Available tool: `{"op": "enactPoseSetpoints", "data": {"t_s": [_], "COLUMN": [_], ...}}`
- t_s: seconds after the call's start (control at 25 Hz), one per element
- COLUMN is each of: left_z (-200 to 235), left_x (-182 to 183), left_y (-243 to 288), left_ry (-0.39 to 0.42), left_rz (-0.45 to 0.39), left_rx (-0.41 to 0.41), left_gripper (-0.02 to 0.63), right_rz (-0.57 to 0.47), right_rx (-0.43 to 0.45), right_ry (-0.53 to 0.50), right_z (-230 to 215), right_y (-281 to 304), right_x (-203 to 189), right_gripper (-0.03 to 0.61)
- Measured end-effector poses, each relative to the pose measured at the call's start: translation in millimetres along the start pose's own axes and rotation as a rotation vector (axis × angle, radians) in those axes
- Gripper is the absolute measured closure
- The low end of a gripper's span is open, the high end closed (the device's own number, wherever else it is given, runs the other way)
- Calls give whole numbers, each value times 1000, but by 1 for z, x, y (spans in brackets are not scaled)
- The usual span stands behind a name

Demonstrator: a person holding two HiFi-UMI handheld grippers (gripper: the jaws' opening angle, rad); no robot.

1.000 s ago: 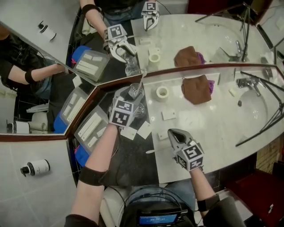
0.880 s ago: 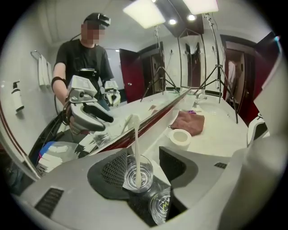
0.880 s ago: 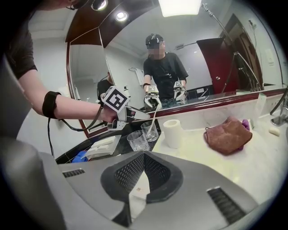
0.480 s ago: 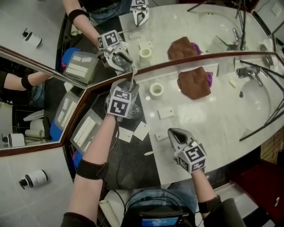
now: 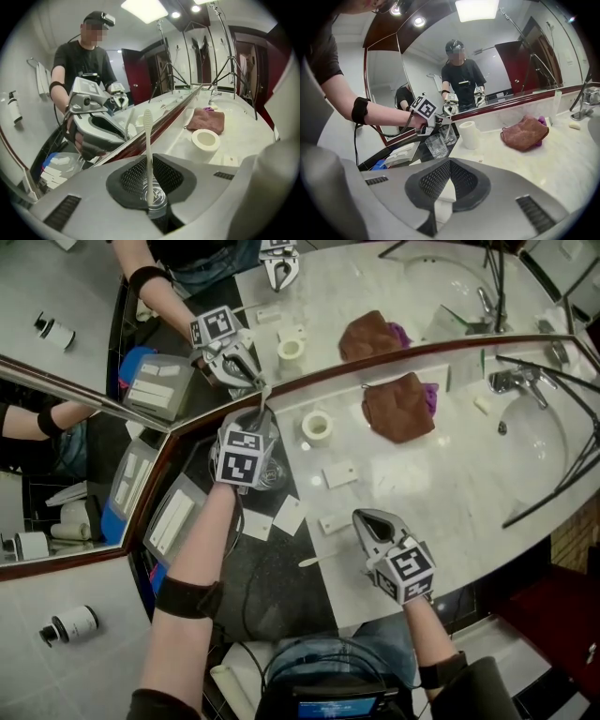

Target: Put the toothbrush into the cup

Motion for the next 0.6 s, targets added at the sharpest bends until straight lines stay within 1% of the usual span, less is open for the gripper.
{"op": "enactPoseSetpoints", "data": {"t_s": [0.16,0.32,0.52,0.6], "left_z": [4,8,17,14], "left_x": [7,21,33,42], "left_y": [-12,-33,-73,-97], "left_ry": [-14,-49,-86,-115], "left_rz": [-36,-98,-192,-226], "left_rx": [27,54,121,135], "left_gripper": [568,569,569,569], "right_rz": [-1,8,7,8], "right_rx": [0,16,32,47], "right_ry": [-6,-22,-53,-64], "right_z": [0,8,15,20], "right_y": [-3,-7,-19,-24], "right_x": [0,7,21,28], "right_gripper": [568,568,568,568]}}
Point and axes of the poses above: the fingertips, and each gripper's own axes: y forward along the fingers, z to its left, x out of its top, the point moved 1 cm from there along -y, backward along the fingers, and after that the axes turned 3 degrees about -x, right-handed, at the moved point
